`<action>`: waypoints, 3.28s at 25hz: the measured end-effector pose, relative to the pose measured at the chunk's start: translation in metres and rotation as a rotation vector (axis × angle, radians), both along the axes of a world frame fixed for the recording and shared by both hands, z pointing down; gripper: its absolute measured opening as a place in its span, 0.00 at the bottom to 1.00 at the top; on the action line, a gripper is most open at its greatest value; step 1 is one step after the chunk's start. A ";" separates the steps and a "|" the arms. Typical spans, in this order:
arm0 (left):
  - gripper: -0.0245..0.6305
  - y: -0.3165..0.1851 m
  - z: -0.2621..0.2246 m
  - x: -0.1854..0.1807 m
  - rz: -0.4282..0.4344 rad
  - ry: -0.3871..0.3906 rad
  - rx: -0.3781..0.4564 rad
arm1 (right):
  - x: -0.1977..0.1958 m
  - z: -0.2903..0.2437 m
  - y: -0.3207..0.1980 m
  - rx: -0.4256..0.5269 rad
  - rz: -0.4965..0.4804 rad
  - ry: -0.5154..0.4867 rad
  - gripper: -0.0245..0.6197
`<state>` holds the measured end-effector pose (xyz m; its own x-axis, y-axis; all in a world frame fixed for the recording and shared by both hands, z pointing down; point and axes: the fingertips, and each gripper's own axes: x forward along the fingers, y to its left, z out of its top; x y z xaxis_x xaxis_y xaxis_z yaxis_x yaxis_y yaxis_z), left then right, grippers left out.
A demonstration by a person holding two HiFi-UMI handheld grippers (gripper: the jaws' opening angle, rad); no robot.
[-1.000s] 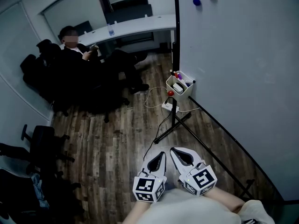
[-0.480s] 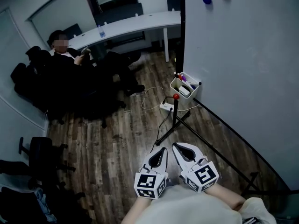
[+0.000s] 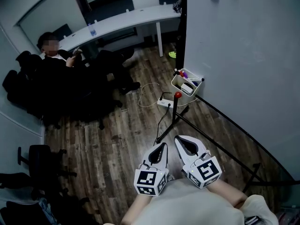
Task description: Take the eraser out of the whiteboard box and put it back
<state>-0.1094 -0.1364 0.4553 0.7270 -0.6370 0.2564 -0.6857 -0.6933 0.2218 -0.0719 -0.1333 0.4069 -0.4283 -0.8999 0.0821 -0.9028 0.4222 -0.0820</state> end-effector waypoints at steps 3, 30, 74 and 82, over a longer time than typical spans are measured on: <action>0.04 -0.007 0.001 0.001 0.021 0.002 -0.004 | 0.005 -0.002 -0.008 0.007 0.034 0.006 0.05; 0.04 -0.077 -0.002 0.038 0.120 -0.012 -0.007 | 0.088 -0.019 -0.081 0.053 0.291 0.083 0.12; 0.04 -0.187 -0.013 0.105 0.142 -0.032 -0.005 | 0.135 0.019 -0.198 -0.061 0.242 0.284 0.41; 0.04 -0.191 -0.011 0.108 0.141 -0.031 -0.014 | 0.135 0.020 -0.202 -0.052 0.238 0.314 0.33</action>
<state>-0.0019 -0.3270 0.4440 0.8007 -0.5252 0.2882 -0.5883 -0.7802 0.2125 0.0631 -0.3355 0.4272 -0.1550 -0.9623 0.2236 -0.9596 0.2005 0.1975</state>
